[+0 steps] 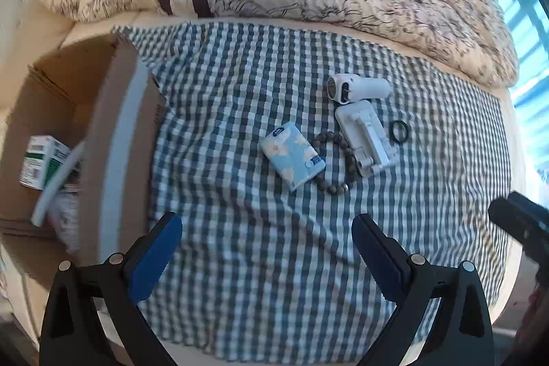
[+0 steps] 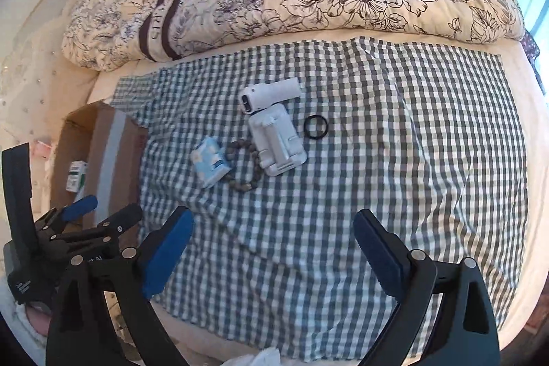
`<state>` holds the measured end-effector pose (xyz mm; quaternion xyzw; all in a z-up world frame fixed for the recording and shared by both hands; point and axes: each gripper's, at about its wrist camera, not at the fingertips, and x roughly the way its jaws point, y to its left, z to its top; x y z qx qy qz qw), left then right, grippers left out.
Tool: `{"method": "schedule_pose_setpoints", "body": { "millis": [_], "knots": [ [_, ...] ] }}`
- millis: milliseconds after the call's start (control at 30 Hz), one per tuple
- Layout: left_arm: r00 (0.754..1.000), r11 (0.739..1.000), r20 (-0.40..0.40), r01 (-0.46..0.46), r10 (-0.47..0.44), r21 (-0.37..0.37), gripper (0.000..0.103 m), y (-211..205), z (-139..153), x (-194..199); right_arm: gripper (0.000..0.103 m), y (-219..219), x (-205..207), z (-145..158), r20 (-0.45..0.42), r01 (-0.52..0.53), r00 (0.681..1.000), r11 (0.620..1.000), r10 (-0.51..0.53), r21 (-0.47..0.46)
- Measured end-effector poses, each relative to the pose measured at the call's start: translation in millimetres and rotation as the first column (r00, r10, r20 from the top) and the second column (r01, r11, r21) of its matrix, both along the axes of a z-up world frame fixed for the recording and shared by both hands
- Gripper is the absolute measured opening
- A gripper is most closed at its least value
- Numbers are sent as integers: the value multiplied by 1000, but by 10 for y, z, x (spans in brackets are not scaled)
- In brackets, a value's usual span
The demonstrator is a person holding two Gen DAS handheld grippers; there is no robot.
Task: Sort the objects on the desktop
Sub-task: 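Move both grippers back over the remaining items on the cloth, then grasp the blue tissue pack with the left gripper while the right grasps the phone stand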
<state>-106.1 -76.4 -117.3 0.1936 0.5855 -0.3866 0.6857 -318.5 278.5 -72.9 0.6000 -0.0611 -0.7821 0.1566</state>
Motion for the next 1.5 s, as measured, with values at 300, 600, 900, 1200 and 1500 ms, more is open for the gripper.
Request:
{"method": "schedule_pose_setpoints", "body": {
  "millis": [300,600,900,1200,1500],
  "knots": [
    [996,998,-66,-59,61,27,102,-479,-568,62,95,-263,-451,-453,28,-74,997,997,73,37],
    [982,991,-145,-111,120,70,102,-780,-1228,261,94,-587,-897,-1059,81,-89,993,995,85,46],
    [977,991,-178,-97,113,96,103,-902,-1478,318,93,-796,-1152,-1469,137,-84,988,994,74,66],
    [973,994,-204,-96,105,56,103,-861,-1518,335,82,-854,-1282,-1720,170,-44,985,993,25,109],
    [962,995,-253,-99,102,28,103,-697,-1450,374,85,-957,-1217,-1769,144,-57,989,984,32,166]
  ]
}}
